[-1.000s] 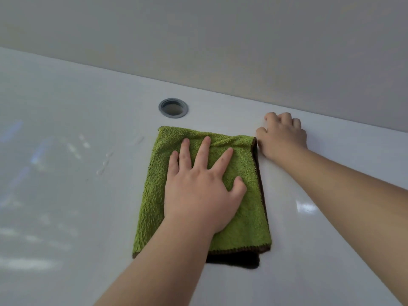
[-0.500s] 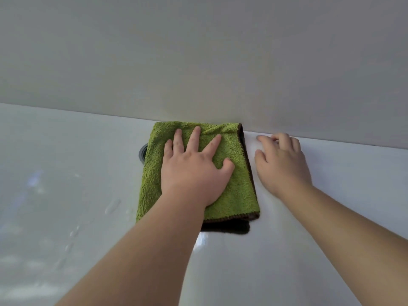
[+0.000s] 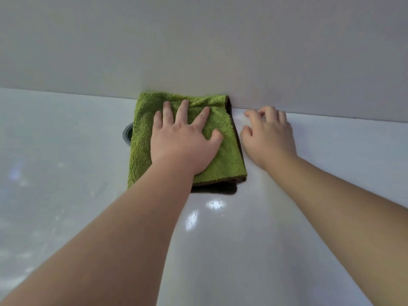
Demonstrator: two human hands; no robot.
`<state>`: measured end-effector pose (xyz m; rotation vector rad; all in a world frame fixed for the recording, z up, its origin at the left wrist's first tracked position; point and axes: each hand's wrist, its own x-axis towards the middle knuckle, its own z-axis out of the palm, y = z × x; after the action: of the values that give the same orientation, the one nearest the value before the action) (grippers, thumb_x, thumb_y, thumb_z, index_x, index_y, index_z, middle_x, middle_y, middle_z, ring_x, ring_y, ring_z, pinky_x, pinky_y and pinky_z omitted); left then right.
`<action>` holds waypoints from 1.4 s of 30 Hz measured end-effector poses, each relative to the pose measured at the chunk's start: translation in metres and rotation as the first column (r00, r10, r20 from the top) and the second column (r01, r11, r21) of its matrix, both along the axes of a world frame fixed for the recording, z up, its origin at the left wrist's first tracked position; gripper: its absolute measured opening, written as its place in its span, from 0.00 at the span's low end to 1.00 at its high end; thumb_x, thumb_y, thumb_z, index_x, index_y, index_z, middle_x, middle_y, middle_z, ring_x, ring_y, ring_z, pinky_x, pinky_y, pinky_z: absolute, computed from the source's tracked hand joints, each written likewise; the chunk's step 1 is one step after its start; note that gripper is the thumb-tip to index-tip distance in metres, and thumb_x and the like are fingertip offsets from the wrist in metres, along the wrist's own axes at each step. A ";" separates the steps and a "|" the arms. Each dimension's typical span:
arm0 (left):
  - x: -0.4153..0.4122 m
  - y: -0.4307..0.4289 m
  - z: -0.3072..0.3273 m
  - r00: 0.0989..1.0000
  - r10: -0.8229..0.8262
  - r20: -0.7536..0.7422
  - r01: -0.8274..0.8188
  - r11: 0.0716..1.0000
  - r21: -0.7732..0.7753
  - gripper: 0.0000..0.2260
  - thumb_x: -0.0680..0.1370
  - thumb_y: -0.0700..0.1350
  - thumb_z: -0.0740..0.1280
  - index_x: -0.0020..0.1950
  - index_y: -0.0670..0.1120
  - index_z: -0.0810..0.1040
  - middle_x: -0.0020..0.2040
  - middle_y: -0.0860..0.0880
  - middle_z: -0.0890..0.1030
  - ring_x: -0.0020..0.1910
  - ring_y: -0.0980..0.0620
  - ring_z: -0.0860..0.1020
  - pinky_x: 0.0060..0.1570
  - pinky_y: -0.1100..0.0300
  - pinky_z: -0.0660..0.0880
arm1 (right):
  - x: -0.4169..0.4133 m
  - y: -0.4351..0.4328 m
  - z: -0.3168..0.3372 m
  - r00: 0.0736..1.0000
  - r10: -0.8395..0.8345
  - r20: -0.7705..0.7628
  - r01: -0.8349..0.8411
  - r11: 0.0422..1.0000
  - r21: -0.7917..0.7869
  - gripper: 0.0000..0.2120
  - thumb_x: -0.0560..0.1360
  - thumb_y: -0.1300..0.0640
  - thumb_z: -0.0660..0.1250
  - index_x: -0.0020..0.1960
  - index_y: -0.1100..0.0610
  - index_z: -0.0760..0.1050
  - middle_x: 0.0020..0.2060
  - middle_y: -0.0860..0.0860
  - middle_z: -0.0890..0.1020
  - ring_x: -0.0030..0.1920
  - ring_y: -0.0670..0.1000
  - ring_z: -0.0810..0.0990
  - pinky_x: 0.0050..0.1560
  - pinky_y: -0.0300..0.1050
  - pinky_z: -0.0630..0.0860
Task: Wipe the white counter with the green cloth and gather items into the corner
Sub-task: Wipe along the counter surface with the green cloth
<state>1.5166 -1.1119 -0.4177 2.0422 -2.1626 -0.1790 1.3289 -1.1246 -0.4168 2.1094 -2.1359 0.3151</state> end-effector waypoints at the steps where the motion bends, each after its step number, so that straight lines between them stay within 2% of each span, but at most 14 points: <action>1: 0.001 0.005 -0.001 1.000 -0.009 0.002 0.009 1.000 0.006 0.33 0.74 0.70 0.40 0.80 0.66 0.48 0.83 0.50 0.48 0.81 0.40 0.43 0.78 0.42 0.41 | 0.000 0.001 0.001 1.000 -0.001 -0.005 0.001 1.000 0.012 0.19 0.77 0.51 0.55 0.67 0.51 0.70 0.63 0.55 0.70 0.63 0.60 0.65 0.62 0.54 0.64; 6: 0.005 0.052 -0.002 1.000 -0.031 -0.002 0.031 0.999 0.005 0.33 0.74 0.71 0.40 0.79 0.67 0.48 0.83 0.50 0.47 0.81 0.41 0.43 0.78 0.43 0.40 | 0.001 0.008 0.009 0.994 0.009 -0.108 -0.001 0.997 0.077 0.20 0.80 0.49 0.50 0.69 0.51 0.67 0.65 0.58 0.70 0.66 0.61 0.66 0.67 0.55 0.60; 11: 0.011 0.113 0.000 0.998 -0.043 -0.034 0.043 0.999 0.001 0.32 0.74 0.71 0.41 0.79 0.68 0.49 0.83 0.51 0.47 0.81 0.41 0.42 0.78 0.44 0.40 | 0.011 0.034 0.016 1.000 0.009 -0.013 -0.008 0.993 0.120 0.21 0.81 0.48 0.50 0.71 0.54 0.65 0.69 0.59 0.68 0.69 0.62 0.65 0.68 0.54 0.60; 15: 0.016 0.156 0.002 0.998 -0.043 -0.040 0.043 0.999 -0.002 0.32 0.75 0.71 0.41 0.79 0.68 0.48 0.83 0.51 0.46 0.81 0.42 0.41 0.78 0.44 0.40 | 0.024 0.068 0.014 0.998 0.062 0.004 -0.061 0.983 0.174 0.20 0.80 0.49 0.51 0.69 0.53 0.67 0.70 0.58 0.67 0.69 0.61 0.64 0.68 0.53 0.60; 20: 0.023 0.203 0.002 0.998 -0.031 -0.053 0.031 0.999 -0.010 0.31 0.75 0.71 0.42 0.79 0.68 0.49 0.83 0.52 0.47 0.81 0.43 0.42 0.78 0.44 0.40 | 0.029 0.098 0.013 0.995 0.102 0.013 -0.103 0.984 0.148 0.18 0.81 0.51 0.52 0.68 0.54 0.67 0.71 0.58 0.66 0.69 0.60 0.64 0.69 0.52 0.60; 24: 0.029 0.243 0.002 0.998 -0.017 -0.068 0.015 1.000 -0.019 0.30 0.76 0.71 0.43 0.79 0.69 0.49 0.83 0.53 0.48 0.81 0.44 0.42 0.78 0.45 0.39 | 0.030 0.112 0.016 0.992 0.113 0.049 -0.118 0.986 0.121 0.22 0.82 0.50 0.51 0.74 0.52 0.64 0.75 0.56 0.63 0.73 0.59 0.61 0.71 0.52 0.58; 29: 0.038 0.289 0.003 0.997 0.019 -0.077 -0.022 0.999 -0.033 0.30 0.76 0.71 0.44 0.79 0.69 0.49 0.83 0.54 0.48 0.81 0.44 0.42 0.78 0.45 0.40 | 0.040 0.122 0.019 0.988 0.131 0.078 -0.142 0.978 0.152 0.23 0.82 0.49 0.50 0.75 0.50 0.62 0.76 0.54 0.61 0.74 0.57 0.59 0.72 0.51 0.56; 36: 0.043 0.329 0.006 0.997 0.037 -0.068 -0.038 0.999 -0.018 0.29 0.77 0.70 0.49 0.78 0.69 0.55 0.82 0.53 0.52 0.81 0.44 0.46 0.78 0.45 0.44 | 0.061 0.125 0.019 0.982 0.163 0.097 -0.178 0.969 0.172 0.23 0.82 0.48 0.49 0.76 0.50 0.61 0.76 0.54 0.60 0.75 0.56 0.56 0.73 0.51 0.53; 42: 0.045 0.315 0.006 0.992 0.085 -0.093 -0.087 0.996 -0.013 0.29 0.76 0.72 0.45 0.77 0.72 0.51 0.82 0.57 0.50 0.81 0.46 0.43 0.78 0.47 0.41 | 0.069 0.120 0.018 0.979 0.173 0.108 -0.189 0.967 0.169 0.22 0.82 0.49 0.50 0.75 0.51 0.62 0.76 0.54 0.61 0.74 0.57 0.58 0.73 0.52 0.55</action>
<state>1.5611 -0.7971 -0.4121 2.0700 -2.0112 -0.2391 1.3983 -1.0050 -0.3987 2.4440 -2.0948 0.2516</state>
